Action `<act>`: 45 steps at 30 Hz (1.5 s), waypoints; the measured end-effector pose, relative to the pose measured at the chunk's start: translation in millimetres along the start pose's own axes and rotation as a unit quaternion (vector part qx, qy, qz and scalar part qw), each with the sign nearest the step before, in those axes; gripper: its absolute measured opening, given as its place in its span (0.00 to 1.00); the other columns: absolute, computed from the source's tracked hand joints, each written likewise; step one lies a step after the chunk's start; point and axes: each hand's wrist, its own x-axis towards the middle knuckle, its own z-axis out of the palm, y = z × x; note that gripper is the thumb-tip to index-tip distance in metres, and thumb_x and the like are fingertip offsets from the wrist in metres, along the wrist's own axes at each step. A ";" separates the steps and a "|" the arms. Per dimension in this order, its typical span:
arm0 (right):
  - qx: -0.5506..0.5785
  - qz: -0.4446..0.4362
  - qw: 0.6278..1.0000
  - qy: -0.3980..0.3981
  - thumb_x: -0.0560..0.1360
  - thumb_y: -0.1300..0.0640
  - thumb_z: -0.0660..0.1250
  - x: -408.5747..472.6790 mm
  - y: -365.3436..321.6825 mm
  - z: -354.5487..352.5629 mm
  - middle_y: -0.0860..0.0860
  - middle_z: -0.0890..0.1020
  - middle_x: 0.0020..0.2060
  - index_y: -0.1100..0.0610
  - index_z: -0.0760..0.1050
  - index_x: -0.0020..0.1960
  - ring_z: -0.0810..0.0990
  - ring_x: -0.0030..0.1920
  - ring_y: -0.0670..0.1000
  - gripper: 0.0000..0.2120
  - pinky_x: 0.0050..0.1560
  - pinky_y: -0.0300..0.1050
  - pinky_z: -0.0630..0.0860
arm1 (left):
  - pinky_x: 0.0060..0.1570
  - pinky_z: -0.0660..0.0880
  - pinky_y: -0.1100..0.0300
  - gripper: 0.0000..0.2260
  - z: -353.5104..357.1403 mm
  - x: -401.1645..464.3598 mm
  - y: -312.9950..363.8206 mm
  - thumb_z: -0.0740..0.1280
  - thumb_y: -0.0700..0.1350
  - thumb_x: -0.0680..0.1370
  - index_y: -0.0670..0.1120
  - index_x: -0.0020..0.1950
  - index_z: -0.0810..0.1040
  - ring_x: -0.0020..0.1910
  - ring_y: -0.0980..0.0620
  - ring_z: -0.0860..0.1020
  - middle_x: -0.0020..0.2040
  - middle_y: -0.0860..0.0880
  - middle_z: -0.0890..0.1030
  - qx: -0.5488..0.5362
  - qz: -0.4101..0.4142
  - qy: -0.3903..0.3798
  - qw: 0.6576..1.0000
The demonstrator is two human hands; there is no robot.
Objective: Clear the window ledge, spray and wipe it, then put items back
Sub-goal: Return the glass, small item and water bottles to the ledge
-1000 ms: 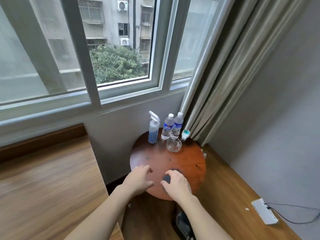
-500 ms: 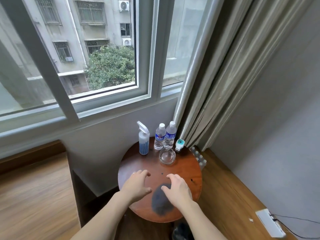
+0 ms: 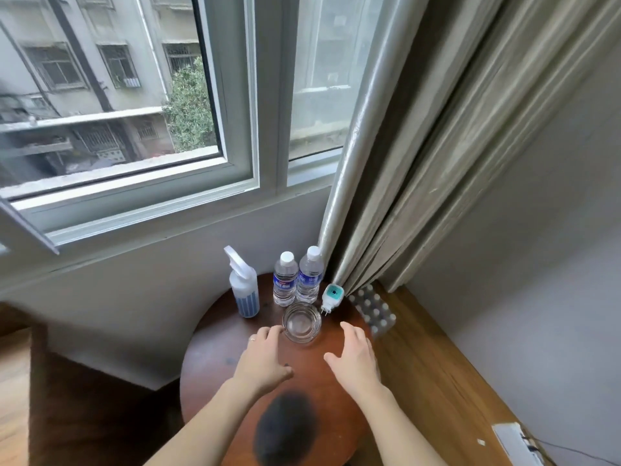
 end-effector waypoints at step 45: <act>-0.076 -0.182 0.980 -0.037 0.76 0.57 0.68 111.4 -15.3 1.3 0.47 0.62 0.69 0.44 0.64 0.75 0.68 0.68 0.50 0.30 0.68 0.46 0.72 | 0.64 0.70 0.56 0.49 24.5 60.1 1.5 0.70 0.59 0.57 0.52 0.77 0.57 0.70 0.49 0.66 0.70 0.53 0.64 -0.082 -0.059 0.101 0.990</act>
